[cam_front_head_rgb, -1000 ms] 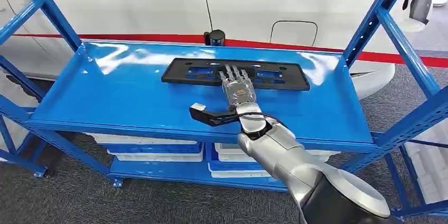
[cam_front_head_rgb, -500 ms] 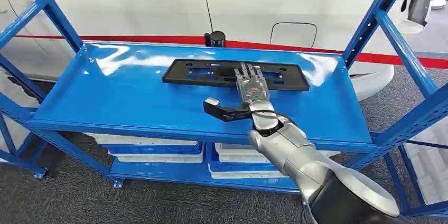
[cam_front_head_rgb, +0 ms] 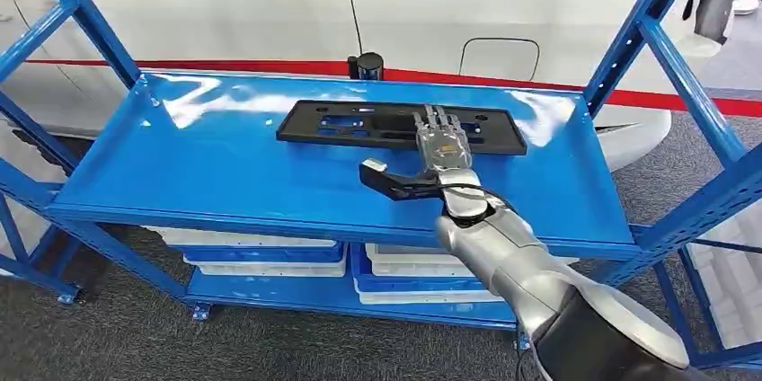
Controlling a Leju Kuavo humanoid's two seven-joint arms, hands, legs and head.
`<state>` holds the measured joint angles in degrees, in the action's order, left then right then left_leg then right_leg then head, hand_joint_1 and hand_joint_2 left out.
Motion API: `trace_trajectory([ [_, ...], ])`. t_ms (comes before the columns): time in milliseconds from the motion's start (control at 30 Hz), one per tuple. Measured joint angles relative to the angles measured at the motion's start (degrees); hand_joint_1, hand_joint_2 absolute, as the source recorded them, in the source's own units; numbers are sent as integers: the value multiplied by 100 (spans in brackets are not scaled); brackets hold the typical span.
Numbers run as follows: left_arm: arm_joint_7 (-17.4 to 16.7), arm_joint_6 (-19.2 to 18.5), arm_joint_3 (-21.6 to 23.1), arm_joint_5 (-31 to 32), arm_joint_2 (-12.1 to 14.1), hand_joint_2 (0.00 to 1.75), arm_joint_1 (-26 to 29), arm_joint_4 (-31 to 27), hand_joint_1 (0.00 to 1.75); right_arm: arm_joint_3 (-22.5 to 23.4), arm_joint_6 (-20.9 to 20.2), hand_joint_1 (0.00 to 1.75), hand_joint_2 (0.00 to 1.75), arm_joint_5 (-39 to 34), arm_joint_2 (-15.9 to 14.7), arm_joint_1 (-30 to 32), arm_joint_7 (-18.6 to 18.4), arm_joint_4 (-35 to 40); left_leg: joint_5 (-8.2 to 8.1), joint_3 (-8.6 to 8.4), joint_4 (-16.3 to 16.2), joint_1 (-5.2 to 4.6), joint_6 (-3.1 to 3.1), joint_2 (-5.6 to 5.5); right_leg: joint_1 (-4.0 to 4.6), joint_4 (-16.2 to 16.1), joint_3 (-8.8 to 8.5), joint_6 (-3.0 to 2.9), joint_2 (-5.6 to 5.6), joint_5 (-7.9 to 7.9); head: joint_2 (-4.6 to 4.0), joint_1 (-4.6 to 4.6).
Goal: Take the parts from the cabinet and place them on the table.
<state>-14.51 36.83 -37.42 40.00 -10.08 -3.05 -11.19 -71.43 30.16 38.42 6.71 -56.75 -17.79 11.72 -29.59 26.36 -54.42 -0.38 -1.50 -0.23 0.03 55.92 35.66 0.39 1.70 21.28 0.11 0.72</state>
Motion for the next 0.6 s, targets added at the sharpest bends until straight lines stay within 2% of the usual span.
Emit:
trace_trajectory([
  [367,-17,29,0,88,9,0,-1,0,0,-2,268,175,175,133,-4,111,107,-26,0,19,0,2,0,0,1,1,20,0,1,0,0,2],
  [600,114,61,-2,98,11,0,0,0,0,-2,295,175,175,157,-11,56,105,-26,0,19,0,1,0,0,1,1,18,-1,0,2,0,4],
])
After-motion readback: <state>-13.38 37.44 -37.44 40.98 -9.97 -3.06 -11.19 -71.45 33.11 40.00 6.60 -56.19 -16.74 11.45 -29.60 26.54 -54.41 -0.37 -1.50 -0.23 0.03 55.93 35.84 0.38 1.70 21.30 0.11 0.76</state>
